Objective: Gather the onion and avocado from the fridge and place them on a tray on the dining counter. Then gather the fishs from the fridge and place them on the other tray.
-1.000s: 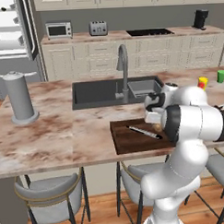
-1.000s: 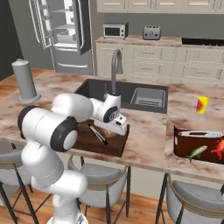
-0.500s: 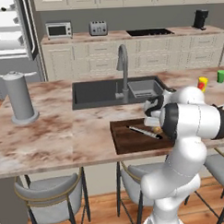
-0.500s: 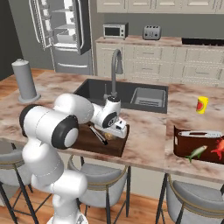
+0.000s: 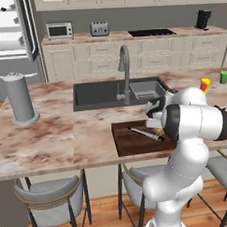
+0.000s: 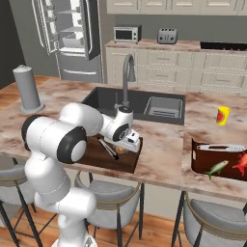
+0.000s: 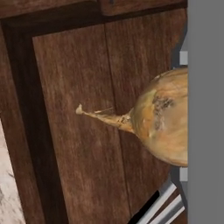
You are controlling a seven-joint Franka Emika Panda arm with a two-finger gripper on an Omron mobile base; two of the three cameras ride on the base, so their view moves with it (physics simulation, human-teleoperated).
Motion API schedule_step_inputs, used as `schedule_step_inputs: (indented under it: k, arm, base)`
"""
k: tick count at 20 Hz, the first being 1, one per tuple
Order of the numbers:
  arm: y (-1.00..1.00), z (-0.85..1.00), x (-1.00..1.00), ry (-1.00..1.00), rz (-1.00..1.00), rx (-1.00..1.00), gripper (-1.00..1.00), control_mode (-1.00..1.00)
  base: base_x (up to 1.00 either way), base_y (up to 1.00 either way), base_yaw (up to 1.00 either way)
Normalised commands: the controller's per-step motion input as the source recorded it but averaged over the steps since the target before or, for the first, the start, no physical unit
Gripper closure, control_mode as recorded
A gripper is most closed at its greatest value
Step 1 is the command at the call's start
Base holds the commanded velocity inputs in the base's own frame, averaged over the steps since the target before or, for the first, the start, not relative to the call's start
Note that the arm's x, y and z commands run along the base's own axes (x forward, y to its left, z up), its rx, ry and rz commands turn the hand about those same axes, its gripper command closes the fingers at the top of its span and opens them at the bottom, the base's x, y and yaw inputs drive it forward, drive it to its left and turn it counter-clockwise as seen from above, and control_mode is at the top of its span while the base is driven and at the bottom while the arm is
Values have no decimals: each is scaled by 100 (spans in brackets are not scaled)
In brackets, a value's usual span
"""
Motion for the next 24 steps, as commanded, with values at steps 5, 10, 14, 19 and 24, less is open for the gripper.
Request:
schedule_step_inputs:
  k: [5, 10, 14, 19, 24]
  arm:
    - [1, 2, -14, -2, 0, 0, -100, -100]
    - [1, 14, -42, 0, 0, 0, -100, -100]
    - [3, 38, -34, 0, 0, -2, -100, -100]
    - [6, 70, -21, 0, 0, -8, -100, -100]
    - [21, 70, -38, 0, 0, -8, -100, -100]
  base:
    - [0, 0, 0]
    - [0, 0, 0]
    - [0, 0, 0]
    - [0, 0, 0]
    - [0, 0, 0]
